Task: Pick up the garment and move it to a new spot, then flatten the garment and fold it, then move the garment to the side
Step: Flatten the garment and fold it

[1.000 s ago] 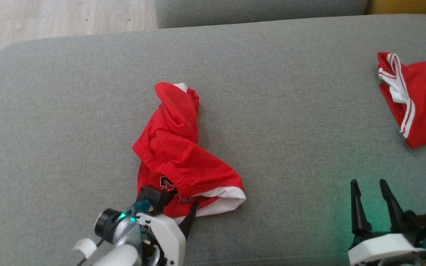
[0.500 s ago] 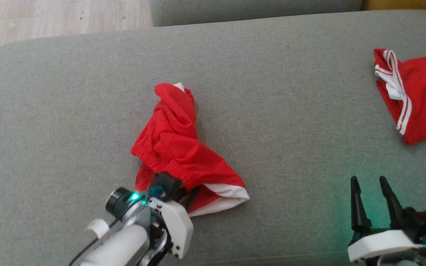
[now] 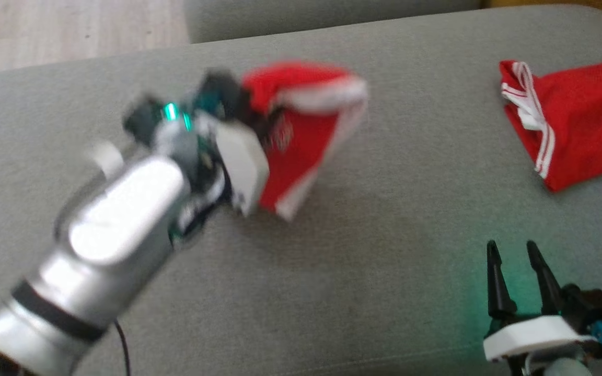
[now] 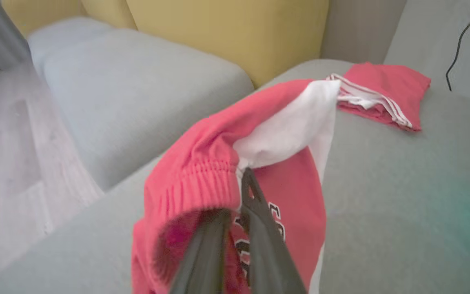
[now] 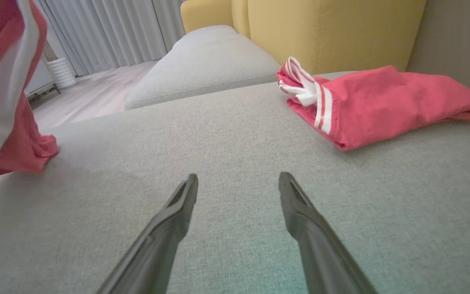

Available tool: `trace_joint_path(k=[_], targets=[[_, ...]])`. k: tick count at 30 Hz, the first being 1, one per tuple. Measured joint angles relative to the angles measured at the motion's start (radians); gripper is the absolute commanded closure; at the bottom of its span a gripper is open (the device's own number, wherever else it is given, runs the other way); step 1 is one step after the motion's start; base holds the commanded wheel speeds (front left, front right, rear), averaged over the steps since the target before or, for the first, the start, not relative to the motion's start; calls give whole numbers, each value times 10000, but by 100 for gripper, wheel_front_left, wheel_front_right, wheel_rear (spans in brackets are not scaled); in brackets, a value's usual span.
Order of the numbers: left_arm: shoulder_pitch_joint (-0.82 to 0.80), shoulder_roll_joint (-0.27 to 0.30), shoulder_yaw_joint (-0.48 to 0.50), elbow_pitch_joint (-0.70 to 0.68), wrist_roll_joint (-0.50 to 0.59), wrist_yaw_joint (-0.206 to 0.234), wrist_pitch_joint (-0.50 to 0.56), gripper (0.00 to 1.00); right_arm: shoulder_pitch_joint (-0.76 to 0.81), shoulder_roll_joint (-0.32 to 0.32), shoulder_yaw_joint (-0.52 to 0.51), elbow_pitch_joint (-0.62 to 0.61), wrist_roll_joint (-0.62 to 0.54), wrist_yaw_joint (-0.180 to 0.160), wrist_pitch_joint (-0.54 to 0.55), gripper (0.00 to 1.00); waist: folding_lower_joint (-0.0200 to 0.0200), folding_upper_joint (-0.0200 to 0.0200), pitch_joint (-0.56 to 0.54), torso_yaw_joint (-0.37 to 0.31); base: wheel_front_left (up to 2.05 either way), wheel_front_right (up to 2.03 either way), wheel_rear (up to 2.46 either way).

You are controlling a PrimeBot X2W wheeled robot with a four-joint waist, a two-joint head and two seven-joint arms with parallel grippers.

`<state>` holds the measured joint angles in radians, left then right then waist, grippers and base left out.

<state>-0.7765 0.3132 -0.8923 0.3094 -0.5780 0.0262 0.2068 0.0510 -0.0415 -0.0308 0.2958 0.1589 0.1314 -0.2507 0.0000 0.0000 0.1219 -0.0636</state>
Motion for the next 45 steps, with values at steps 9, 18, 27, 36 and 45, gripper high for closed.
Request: trace_joint_path(k=[9,18,27,36,45], targets=[[-2362,-25,274,1264,460,-445,297,100,-453,-4,320,190,378,0,-2,0,0,0,254,-1079,0,0,0],[-2325,-387,67,2479,378,-667,209,100,-483,-6,380,247,602,0,-2,0,0,0,500,-1859,0,0,0],[-675,-846,-167,2867,-389,-746,199,100,-526,-6,293,265,598,0,-2,0,0,0,646,-1634,0,0,0],[-306,-972,-343,3070,-823,-1269,-33,0,-677,-6,301,318,506,0,-2,0,1,0,716,-1298,0,0,0],[-306,-924,-550,3122,-1118,-1465,-238,0,-679,-6,357,368,506,0,-2,0,0,0,618,-1324,0,0,0]])
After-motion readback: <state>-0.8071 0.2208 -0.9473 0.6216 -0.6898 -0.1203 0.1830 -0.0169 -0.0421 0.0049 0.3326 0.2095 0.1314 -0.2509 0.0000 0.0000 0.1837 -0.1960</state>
